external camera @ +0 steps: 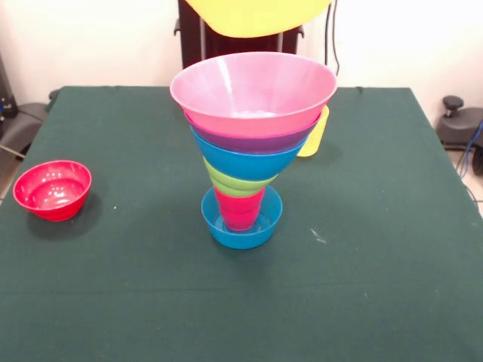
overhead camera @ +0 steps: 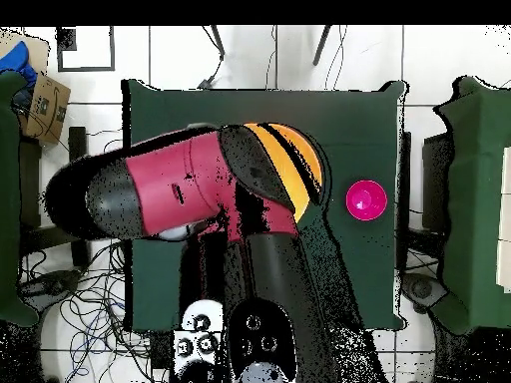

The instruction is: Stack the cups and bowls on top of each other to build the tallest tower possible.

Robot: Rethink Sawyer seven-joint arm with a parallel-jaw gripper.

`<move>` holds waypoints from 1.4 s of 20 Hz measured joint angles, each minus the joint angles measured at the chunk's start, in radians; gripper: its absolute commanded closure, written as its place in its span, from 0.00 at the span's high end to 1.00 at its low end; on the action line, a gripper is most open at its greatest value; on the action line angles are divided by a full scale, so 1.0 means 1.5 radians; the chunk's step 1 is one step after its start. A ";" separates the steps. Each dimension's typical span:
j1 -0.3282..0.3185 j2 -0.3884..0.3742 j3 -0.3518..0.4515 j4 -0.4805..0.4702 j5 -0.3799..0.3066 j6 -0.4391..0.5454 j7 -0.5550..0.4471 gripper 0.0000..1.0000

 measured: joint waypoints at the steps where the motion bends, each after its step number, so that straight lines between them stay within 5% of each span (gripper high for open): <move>1: 0.008 0.000 -0.008 0.005 0.000 -0.010 0.004 0.00; 21: 0.109 0.013 -0.154 0.045 -0.065 -0.153 0.084 0.00; 28: 0.114 0.042 -0.178 0.037 -0.066 -0.170 0.092 0.00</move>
